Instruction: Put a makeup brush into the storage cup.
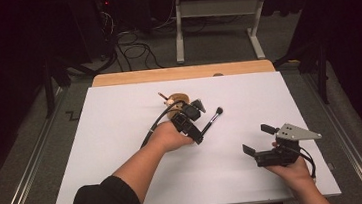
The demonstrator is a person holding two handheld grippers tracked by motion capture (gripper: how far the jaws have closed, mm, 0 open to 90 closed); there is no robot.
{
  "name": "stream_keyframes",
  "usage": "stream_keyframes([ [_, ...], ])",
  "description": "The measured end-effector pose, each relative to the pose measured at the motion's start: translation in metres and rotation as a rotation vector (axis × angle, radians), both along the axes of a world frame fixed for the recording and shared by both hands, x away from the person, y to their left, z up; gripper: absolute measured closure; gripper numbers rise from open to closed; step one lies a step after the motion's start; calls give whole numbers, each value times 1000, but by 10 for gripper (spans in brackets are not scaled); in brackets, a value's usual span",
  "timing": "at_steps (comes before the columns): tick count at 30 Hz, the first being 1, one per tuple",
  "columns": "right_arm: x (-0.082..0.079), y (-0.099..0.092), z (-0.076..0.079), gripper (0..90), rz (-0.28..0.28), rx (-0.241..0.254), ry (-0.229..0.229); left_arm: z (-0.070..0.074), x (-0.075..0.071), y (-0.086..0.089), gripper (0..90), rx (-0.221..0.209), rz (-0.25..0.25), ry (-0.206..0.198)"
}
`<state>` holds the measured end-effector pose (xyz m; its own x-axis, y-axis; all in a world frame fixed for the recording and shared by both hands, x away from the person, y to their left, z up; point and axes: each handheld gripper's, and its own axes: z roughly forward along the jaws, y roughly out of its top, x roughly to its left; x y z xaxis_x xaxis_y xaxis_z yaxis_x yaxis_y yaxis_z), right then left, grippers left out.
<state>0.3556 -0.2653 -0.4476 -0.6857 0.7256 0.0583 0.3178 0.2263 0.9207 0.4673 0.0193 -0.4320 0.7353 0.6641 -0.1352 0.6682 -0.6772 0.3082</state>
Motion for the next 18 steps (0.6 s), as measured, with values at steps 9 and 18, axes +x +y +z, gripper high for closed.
stream_keyframes([
  [9,0,1,0,2,0,-1,2,-1,11,-9,415,11,-6,3],
  [18,1,1,-1,2,0,-2,5,-5,20,-15,460,19,-3,17],
])
